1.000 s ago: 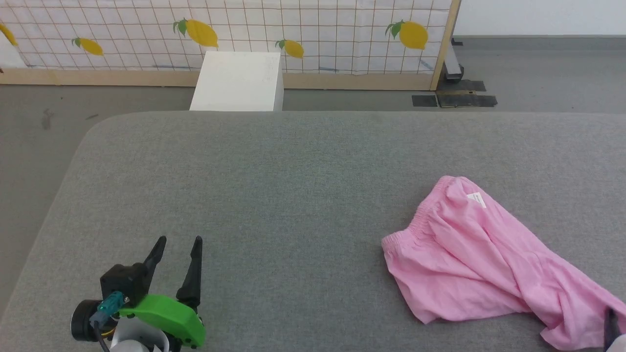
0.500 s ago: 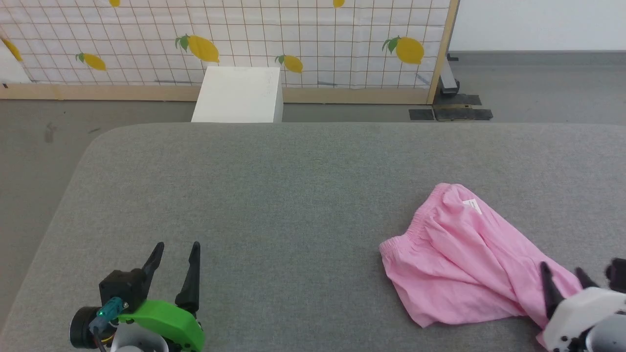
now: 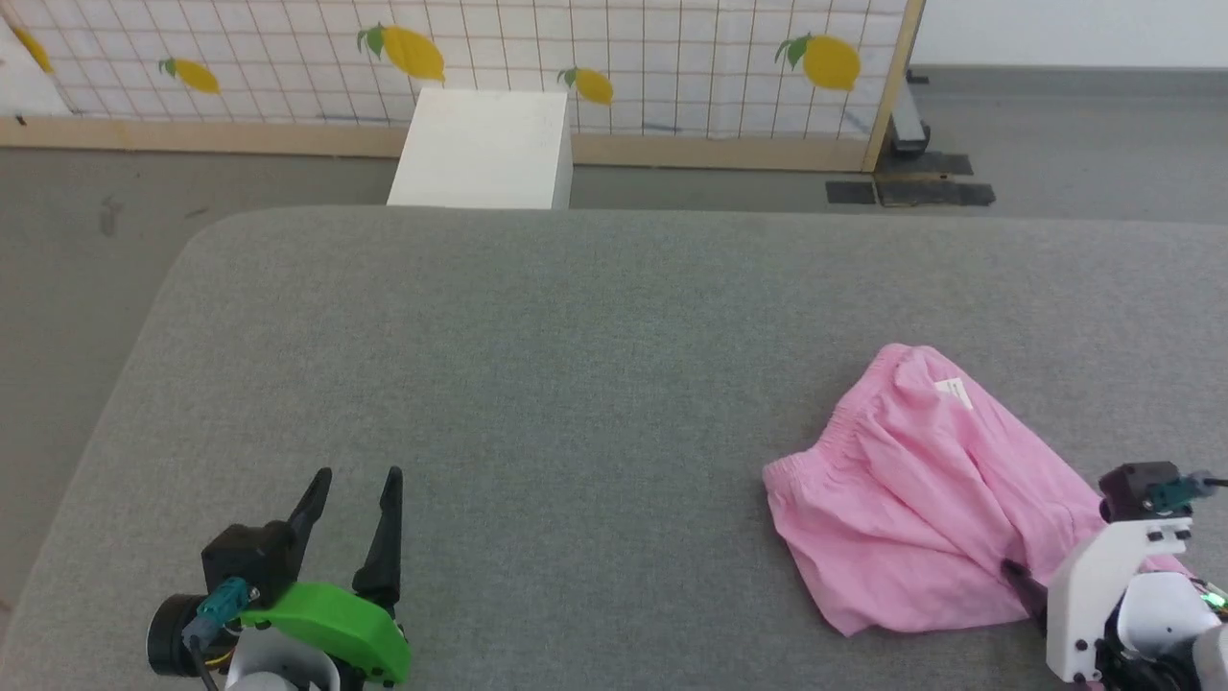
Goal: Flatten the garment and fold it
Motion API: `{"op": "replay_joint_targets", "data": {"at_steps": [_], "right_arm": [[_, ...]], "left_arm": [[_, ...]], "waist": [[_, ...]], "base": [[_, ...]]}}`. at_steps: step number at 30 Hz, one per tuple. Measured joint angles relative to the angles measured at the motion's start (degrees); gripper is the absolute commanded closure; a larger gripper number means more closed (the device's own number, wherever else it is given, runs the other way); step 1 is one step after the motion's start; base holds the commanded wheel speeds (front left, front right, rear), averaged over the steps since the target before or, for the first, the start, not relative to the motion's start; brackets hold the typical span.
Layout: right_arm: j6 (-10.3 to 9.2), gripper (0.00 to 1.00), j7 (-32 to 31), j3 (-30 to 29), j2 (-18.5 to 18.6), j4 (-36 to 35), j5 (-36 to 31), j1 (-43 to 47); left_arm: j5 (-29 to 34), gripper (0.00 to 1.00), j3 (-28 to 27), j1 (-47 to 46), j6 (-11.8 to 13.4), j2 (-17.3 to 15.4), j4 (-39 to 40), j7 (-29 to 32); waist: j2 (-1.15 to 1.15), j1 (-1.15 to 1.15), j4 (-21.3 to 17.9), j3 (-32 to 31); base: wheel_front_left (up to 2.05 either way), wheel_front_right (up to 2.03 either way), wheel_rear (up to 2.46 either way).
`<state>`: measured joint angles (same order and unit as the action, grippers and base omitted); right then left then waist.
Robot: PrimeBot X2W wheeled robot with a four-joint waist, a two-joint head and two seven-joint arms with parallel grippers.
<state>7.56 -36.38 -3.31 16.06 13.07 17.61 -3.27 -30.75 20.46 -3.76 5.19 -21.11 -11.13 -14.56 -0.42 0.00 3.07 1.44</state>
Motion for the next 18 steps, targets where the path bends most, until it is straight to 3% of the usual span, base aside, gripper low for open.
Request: {"op": "replay_joint_targets", "data": {"at_steps": [1,2,3,4,12,18], "right_arm": [[0.00,0.00,-0.02,0.79,0.33,1.36,0.22,-0.93],[0.00,0.09,-0.21,1.55,0.64,2.90,0.53,-1.90],[0.00,0.67,-0.27,2.33,1.01,4.00,0.58,-2.59],[0.00,1.00,-0.01,2.94,1.29,5.16,0.83,-3.43],[0.00,1.00,7.27,7.46,4.25,7.17,0.92,-12.87],[0.01,1.00,8.76,13.19,5.26,7.77,0.99,-22.51]], "left_arm": [[0.00,0.00,-0.09,-0.16,0.00,0.11,-0.02,0.00],[0.00,0.00,-0.13,-0.39,0.00,0.23,-0.03,0.00],[0.01,0.00,-0.18,-0.57,-0.02,0.34,-0.05,0.00],[0.01,0.00,-0.21,-0.79,-0.05,0.46,-0.15,0.00],[0.59,0.00,-0.57,-2.14,-0.66,1.12,-0.54,-0.15],[1.21,0.00,-0.63,-3.32,-1.21,2.08,-0.43,-0.16]], "waist": [[0.00,0.00,0.13,0.46],[0.00,0.00,0.23,0.92],[0.00,0.00,0.32,1.28],[0.00,0.00,0.45,1.70],[0.00,0.00,1.69,3.37],[0.00,0.00,2.56,4.48]], "base": [[0.00,0.00,0.00],[0.00,0.00,0.00],[0.00,0.00,0.00],[0.00,0.00,0.00],[0.00,0.00,0.00],[0.00,0.00,0.00]]}}
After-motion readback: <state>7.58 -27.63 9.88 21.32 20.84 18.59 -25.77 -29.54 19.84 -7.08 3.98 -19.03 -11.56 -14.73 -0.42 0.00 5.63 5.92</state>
